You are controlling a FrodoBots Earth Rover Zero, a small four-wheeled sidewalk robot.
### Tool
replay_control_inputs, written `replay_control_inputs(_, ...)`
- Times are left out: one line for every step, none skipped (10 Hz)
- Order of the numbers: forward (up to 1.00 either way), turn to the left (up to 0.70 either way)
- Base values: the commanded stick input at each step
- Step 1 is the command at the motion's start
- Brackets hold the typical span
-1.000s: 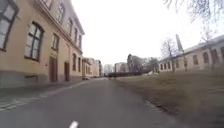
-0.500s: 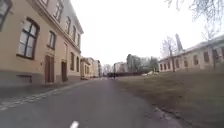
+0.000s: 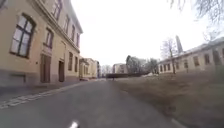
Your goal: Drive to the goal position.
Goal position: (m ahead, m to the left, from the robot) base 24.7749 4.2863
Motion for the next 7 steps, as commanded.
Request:
replay_control_inputs(1.0, 0.03)
replay_control_inputs(1.0, 0.03)
replay_control_inputs(1.0, 0.03)
replay_control_inputs(1.0, 0.03)
replay_control_inputs(1.0, 0.03)
replay_control_inputs(1.0, 0.03)
replay_control_inputs(1.0, 0.03)
